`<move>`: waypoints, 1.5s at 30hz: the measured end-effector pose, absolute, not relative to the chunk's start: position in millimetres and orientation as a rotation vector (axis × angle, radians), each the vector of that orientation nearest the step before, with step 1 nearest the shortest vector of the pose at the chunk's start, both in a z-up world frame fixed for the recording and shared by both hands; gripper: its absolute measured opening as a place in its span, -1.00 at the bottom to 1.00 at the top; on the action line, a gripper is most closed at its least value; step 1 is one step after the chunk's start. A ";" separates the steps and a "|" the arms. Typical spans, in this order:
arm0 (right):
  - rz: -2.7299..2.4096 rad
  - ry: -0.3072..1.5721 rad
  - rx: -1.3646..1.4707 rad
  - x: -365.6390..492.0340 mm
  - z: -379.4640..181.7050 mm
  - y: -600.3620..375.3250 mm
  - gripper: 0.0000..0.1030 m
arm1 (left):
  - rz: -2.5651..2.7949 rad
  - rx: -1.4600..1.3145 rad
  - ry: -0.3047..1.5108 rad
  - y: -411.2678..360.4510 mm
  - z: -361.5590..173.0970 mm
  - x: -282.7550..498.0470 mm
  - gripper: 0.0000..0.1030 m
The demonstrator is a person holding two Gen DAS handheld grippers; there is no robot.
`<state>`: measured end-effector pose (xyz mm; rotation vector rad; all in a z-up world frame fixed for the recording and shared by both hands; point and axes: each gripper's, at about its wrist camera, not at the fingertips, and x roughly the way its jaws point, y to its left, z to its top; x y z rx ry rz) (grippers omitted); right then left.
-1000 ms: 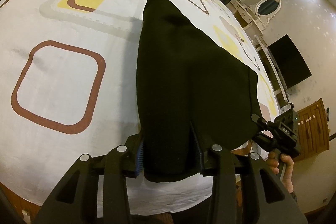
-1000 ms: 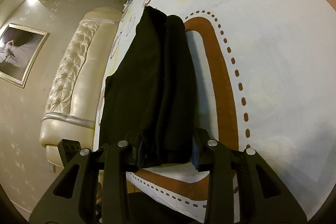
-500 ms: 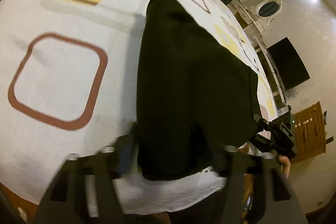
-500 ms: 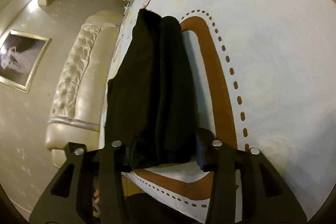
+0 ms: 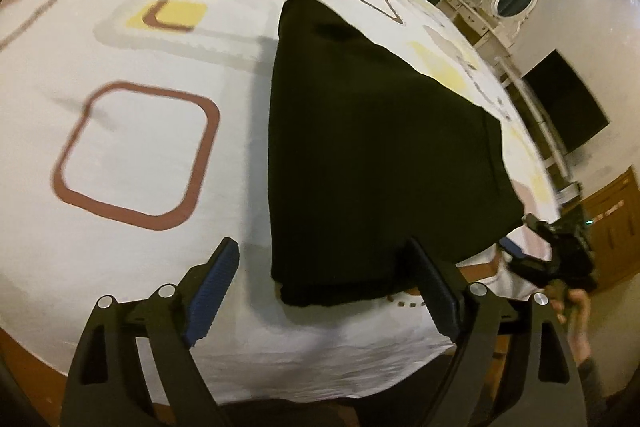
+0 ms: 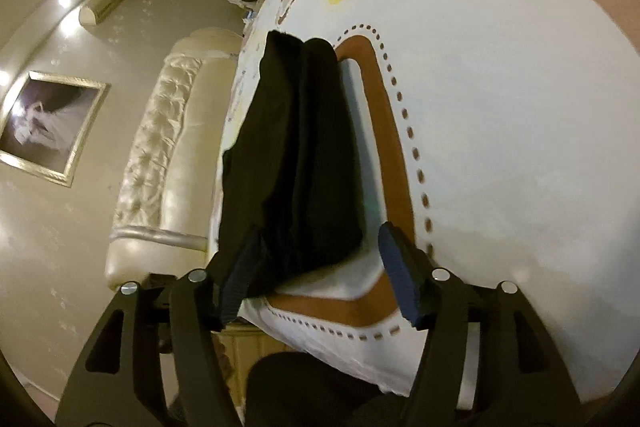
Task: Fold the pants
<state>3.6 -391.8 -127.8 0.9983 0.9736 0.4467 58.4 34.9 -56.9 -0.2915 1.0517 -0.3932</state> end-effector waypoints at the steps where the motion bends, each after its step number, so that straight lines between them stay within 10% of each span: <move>1: 0.437 0.977 0.968 -0.8 -124.2 -390.3 0.32 | -0.379 -0.265 1.042 32.6 -53.8 54.6 0.64; 8: 0.341 0.999 0.877 -20.3 -114.1 -385.1 0.64 | -0.313 -0.154 0.983 17.7 -31.7 26.4 0.64; 45: 0.035 0.820 0.199 -63.3 -38.8 -298.4 0.76 | -0.166 -0.087 0.822 11.8 -0.4 -13.3 0.65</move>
